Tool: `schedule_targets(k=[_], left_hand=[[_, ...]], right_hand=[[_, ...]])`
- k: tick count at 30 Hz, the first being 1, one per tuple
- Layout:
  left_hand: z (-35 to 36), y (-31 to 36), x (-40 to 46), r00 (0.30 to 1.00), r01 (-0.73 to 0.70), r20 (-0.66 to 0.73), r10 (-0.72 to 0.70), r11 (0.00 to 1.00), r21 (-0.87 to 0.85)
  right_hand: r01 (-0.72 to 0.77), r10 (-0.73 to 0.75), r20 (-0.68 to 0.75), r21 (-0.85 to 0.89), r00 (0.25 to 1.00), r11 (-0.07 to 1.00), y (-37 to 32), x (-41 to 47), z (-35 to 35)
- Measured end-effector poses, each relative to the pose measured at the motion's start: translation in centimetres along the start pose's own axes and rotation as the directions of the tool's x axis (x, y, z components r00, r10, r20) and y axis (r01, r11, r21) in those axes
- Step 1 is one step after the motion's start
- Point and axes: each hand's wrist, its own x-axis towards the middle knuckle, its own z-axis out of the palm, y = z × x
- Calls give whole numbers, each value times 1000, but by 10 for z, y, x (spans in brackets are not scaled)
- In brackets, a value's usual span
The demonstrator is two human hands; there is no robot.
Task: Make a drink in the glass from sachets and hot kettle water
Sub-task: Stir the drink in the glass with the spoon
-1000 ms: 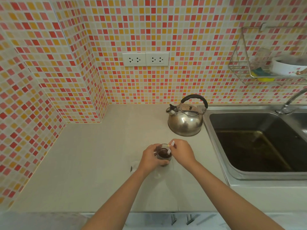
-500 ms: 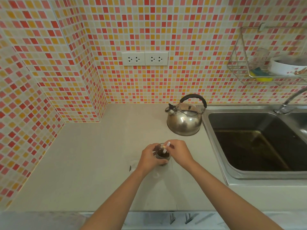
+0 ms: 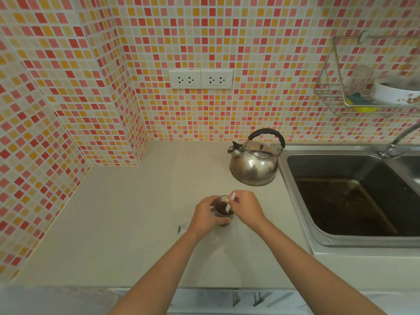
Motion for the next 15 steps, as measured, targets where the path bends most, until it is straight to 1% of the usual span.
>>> schedule_targets(k=[2,3,5,7,8,9,12,13,15], left_hand=[[0,0,0,1000,-11,6,11,1000,-1],[0,0,0,1000,-13,7,13,1000,4],[0,1,1,1000,-8,2,8,1000,9],[0,1,1,1000,-5,-4,5,1000,12],[0,1,0,1000,-6,-5,7,1000,13],[0,1,0,1000,-10,-4,10,1000,13],[-1,2,0,1000,-17,3,17,1000,13],[-1,2,0,1000,-15,3,15,1000,16],[-1,3,-1,1000,-9,-1,9,1000,22]], right_hand=[[42,-45,39,69,998,997,-2,-2,2],[60,-63,42,76,997,995,-3,-2,2],[58,-58,14,25,998,998,-1,0,-2],[7,-7,-32,-24,999,1000,2,1,-4],[-11,11,-34,-21,999,1000,3,1,-3],[-13,13,-16,1,1000,1000,2,1,-2],[39,-44,53,83,998,996,-3,-1,1],[51,-56,53,81,997,995,-4,-1,0],[45,-46,25,18,999,999,-3,1,-4]])
